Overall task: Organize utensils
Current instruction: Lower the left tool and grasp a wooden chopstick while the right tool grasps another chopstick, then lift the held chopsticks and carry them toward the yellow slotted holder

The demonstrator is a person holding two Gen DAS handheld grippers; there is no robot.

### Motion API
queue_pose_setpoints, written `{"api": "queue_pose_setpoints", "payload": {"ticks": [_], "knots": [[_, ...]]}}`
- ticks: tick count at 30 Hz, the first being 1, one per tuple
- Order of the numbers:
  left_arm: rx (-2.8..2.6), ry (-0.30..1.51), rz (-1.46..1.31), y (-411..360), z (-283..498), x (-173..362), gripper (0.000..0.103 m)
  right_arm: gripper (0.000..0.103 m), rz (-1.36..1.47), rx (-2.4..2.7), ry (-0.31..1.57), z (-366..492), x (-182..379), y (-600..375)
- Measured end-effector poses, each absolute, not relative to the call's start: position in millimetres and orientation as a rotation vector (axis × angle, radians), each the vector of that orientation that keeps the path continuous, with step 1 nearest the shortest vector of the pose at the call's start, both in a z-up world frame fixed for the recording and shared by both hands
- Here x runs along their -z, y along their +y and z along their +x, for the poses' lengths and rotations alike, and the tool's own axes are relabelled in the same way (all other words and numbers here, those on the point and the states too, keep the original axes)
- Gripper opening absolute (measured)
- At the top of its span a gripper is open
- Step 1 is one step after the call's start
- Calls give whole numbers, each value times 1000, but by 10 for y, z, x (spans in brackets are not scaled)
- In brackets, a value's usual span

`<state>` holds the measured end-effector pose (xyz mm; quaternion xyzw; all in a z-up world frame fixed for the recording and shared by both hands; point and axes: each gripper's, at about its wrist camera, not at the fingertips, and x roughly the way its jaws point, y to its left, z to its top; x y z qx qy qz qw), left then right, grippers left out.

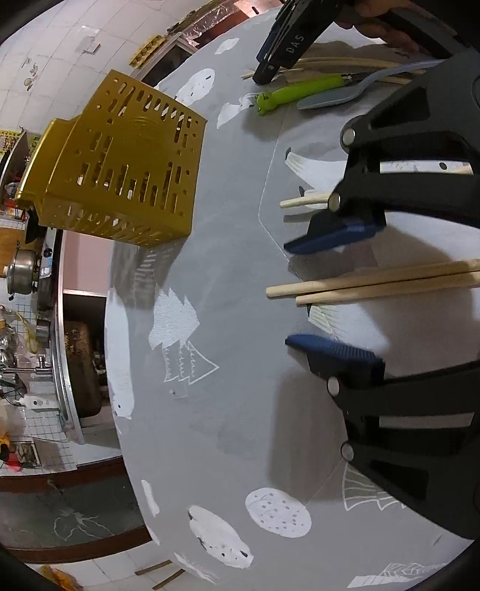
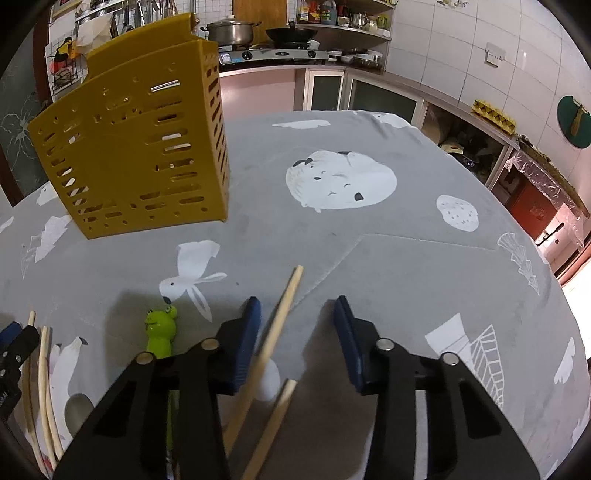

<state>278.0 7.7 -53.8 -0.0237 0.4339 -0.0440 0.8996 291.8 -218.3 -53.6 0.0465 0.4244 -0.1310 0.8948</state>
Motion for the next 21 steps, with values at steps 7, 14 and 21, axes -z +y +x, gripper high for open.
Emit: {"api": "queue_pose_setpoints", "payload": {"ticks": [7,14,21], "knots": [[79,919,-78,141,2870,552,20,18,100,269,890,3004,533,-2112],[76,941,-88,108,2953,548,8,9,94,249,886,3108,518,-2112],[82,934,-91,100,2980,510,8,8,128,211,869,3082,474,-2186]]}}
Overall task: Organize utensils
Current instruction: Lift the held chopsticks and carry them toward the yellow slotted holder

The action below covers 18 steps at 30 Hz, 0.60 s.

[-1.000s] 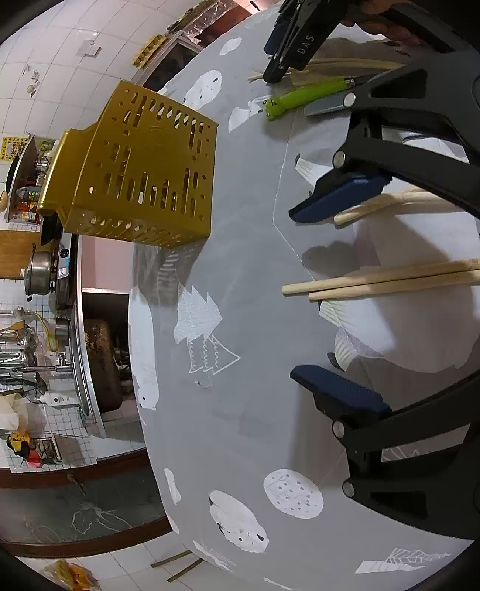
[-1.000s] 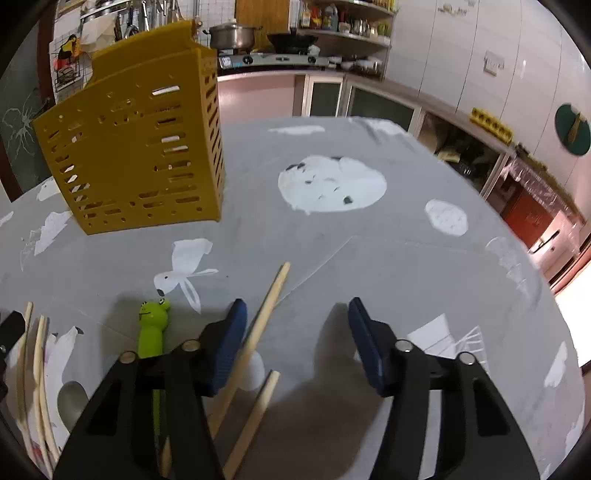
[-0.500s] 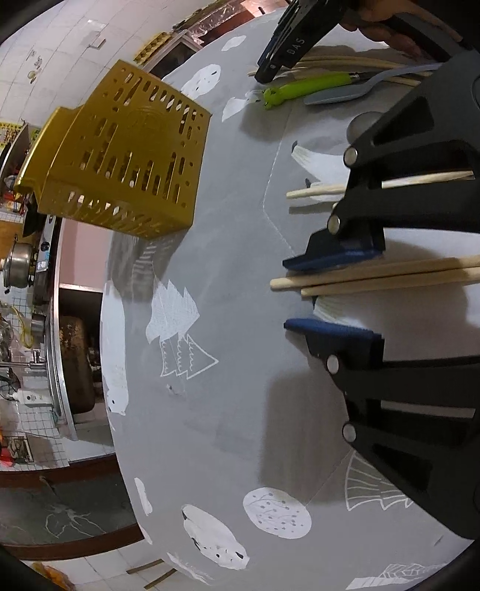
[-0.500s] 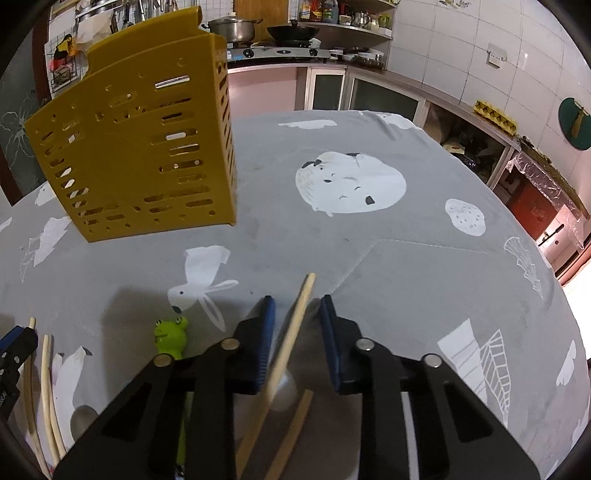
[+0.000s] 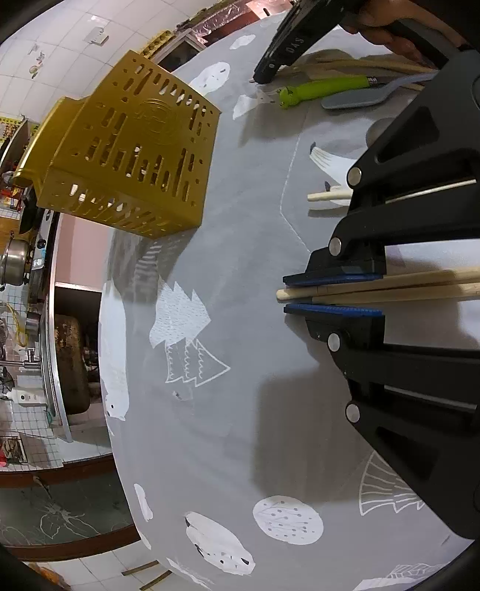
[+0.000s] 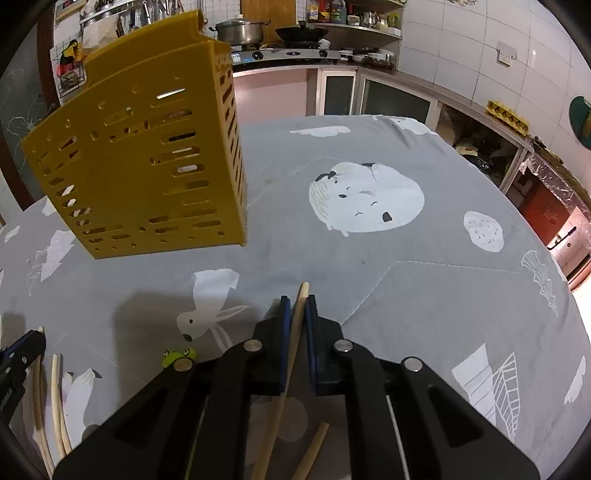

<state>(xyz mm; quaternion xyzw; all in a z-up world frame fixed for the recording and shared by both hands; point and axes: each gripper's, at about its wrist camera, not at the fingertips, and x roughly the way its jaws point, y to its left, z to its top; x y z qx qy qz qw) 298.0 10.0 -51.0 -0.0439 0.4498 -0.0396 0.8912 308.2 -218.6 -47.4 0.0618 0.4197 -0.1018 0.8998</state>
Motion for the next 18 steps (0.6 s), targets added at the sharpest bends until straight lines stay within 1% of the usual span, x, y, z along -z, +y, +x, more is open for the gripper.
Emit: {"api": "queue_pose_setpoints", "payload": {"ticks": [5,7,18], "knots": [[91,871,-86,78,2943,321,8,8,154,191,814,3025,328,-2232],[94,843,-85,70,2931,223,8,6,158,190,791,3022,243,-2263],[122,675,-59,-36,2939,-348,8,6,202,147,671,3057,-111,-2461]]}}
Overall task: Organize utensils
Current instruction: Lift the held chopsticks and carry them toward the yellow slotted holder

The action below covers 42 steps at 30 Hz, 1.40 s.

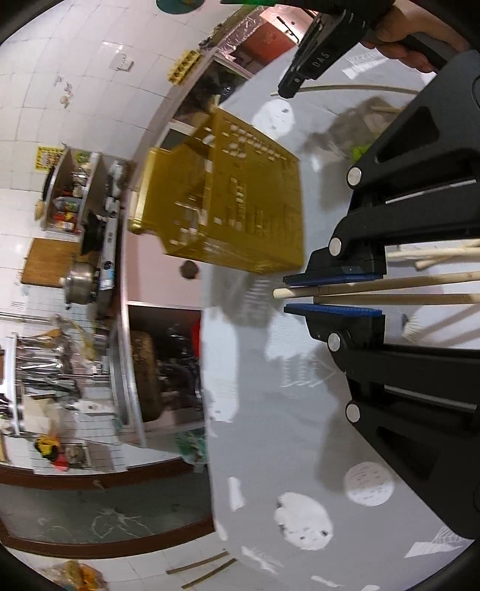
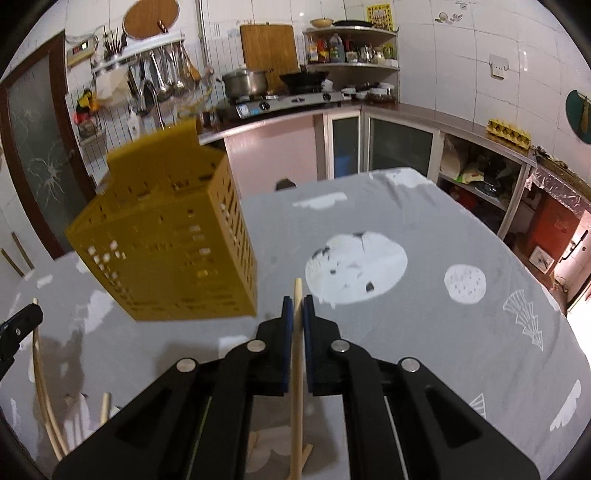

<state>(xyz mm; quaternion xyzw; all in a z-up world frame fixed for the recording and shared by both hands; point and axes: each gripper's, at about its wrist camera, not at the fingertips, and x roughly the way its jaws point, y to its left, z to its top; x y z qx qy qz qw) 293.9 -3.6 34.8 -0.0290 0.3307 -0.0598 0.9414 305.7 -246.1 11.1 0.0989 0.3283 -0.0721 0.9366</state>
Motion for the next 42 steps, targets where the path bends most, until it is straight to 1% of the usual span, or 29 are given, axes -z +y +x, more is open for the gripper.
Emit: {"api": "queue_pose_setpoints", "payload": {"ticks": [10,19,29,42], "knots": [[136,550,-49,-95,2933,-694,8,6,211,98,494,2969,-521,-2487],[163,477,-61,-100,2882,-926,8,6,201,84,396,2838,-754,-2469],[180,391,-54,-90,2674,-1240,8,6,182,74,343,2731,-893,-2413],[179,334,-68,27,2491,-1569,8,6,164,51,315,2638,-1072,-2334]]}}
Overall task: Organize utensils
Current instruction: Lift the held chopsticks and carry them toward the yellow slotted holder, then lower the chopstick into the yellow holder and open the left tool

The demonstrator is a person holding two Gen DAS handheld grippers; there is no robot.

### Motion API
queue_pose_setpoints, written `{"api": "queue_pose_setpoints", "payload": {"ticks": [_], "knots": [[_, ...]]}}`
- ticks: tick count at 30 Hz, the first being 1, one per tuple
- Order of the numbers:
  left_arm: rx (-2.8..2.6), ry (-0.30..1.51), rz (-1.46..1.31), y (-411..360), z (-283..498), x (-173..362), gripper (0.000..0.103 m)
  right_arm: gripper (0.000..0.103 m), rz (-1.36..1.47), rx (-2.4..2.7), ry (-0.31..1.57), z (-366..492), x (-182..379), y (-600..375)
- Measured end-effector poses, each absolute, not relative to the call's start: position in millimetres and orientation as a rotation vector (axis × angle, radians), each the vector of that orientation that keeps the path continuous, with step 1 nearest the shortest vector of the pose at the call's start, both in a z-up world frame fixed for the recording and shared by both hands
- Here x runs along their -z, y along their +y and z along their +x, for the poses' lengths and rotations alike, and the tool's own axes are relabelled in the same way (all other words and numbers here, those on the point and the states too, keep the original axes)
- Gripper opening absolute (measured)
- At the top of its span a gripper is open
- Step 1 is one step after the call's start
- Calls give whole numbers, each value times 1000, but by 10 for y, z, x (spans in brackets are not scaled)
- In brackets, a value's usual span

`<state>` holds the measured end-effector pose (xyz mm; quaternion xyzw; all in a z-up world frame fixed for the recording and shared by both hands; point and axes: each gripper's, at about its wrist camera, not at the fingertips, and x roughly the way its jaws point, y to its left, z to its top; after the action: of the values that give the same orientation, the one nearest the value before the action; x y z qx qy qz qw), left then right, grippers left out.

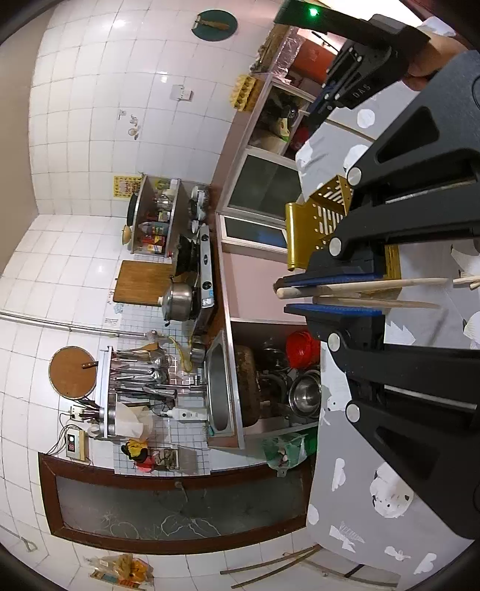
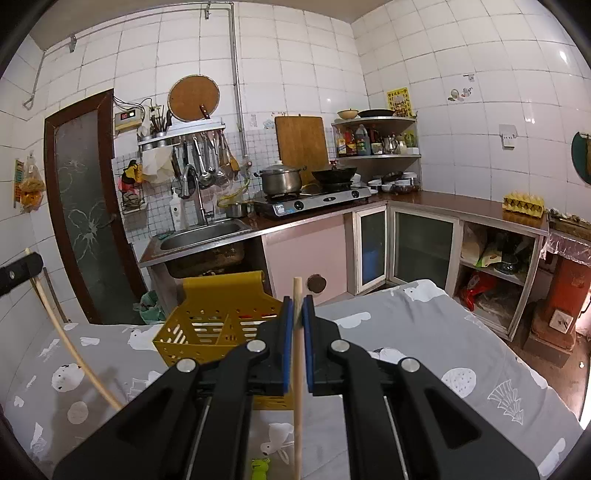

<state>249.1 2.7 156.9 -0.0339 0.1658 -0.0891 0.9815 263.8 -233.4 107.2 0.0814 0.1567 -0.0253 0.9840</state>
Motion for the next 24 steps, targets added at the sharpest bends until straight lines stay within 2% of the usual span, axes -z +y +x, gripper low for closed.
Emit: {"api": "queue_pose_setpoints", "payload": {"ticks": [24], "knots": [[195,326,-77,93,2480,-1693,8,6,159,-6,284,2574,-1195,-2280]]}}
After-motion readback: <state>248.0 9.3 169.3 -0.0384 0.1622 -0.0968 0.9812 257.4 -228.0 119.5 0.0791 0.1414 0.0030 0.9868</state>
